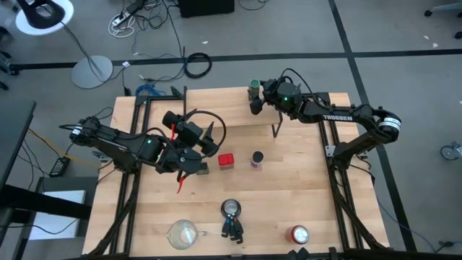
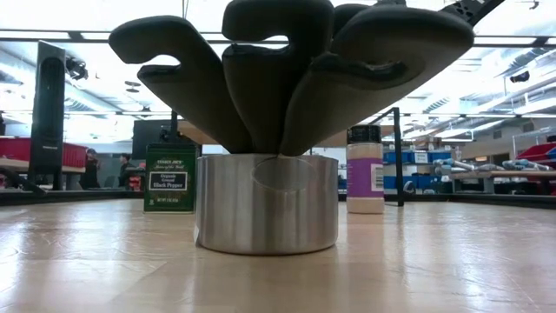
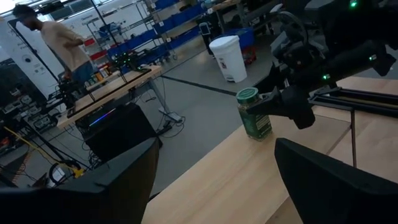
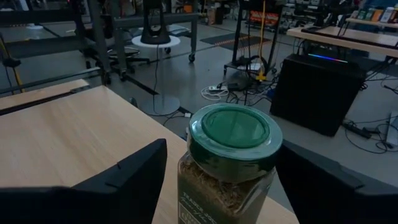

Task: Shelf spices
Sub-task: Remove the green seasoning bottle from the shelf

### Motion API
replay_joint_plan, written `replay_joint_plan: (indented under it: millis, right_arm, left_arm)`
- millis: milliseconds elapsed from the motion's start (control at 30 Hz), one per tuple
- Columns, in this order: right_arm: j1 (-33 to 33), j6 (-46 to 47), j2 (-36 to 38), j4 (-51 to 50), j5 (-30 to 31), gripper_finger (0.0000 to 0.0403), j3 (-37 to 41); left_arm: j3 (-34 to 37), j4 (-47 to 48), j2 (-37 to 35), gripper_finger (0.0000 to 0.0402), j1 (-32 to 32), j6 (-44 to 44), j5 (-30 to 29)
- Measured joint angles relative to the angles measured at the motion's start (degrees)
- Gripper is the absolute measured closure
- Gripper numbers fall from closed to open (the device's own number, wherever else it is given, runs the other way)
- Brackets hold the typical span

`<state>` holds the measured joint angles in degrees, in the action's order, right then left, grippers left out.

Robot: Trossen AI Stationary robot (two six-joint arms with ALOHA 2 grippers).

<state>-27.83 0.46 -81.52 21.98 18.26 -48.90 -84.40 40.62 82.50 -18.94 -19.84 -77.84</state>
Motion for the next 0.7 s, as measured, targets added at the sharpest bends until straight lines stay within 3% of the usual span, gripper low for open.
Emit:
replay_joint_plan:
  millis: [200, 500, 700]
  right_arm:
    - [0.3, 0.3, 0.0, -0.4, 0.0, 0.0125, 0.0]
    - [1.2, 1.7, 0.1, -0.2, 0.0, 0.0224, 0.0]
    - [1.3, 4.9, 0.1, -2.5, -0.1, 0.025, 0.0]
  left_arm:
    - [0.0, 0.0, 0.0, 0.0076, 0.0, 0.0, 0.0]
    - [0.0, 0.0, 0.0, 0.0076, -0.3, 0.0, 0.9]
    - [0.0, -0.1, 0.0, 0.0076, -0.7, -0.4, 2.5]
